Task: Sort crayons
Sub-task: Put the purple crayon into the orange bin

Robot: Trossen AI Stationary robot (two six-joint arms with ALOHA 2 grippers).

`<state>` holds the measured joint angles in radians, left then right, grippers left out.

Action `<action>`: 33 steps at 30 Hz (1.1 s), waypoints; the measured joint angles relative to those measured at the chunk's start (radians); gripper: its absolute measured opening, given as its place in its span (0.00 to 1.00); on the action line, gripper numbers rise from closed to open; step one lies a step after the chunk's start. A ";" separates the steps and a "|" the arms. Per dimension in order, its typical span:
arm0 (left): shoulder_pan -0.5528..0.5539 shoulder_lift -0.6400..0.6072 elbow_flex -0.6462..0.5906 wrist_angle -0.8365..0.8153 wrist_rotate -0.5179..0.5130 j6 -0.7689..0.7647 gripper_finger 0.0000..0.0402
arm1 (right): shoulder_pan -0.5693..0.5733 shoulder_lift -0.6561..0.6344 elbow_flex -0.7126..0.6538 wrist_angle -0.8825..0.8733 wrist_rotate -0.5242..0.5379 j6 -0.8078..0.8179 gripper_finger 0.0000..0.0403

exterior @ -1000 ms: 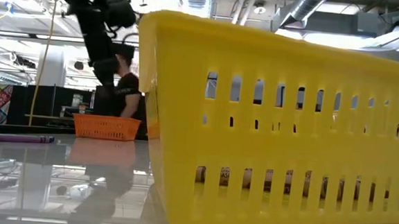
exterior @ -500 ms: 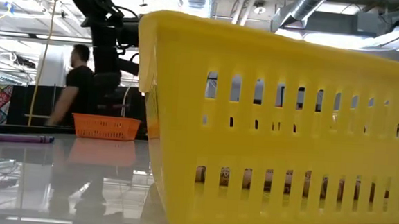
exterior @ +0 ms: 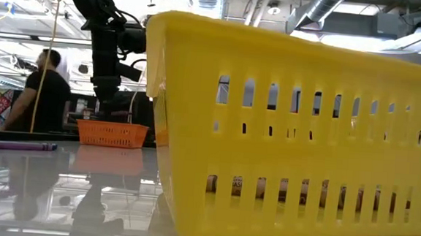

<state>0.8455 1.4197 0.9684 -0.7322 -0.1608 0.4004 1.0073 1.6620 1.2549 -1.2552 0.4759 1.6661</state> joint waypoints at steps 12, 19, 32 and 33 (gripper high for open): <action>0.000 0.000 0.000 0.009 0.023 0.006 0.05 | 0.000 0.000 0.000 0.002 0.001 0.001 0.17; 0.000 0.000 0.000 0.008 0.025 0.002 0.10 | 0.000 0.000 0.000 0.005 0.001 0.008 0.17; -0.002 0.000 0.000 0.009 0.026 -0.004 0.20 | -0.002 0.000 0.000 0.007 -0.001 0.010 0.17; -0.003 0.000 0.000 0.010 0.026 -0.004 0.20 | -0.002 0.000 0.000 0.006 -0.002 0.011 0.17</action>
<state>0.8430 1.4197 0.9680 -0.7223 -0.1349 0.3965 1.0058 1.6619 1.2549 -1.2488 0.4744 1.6772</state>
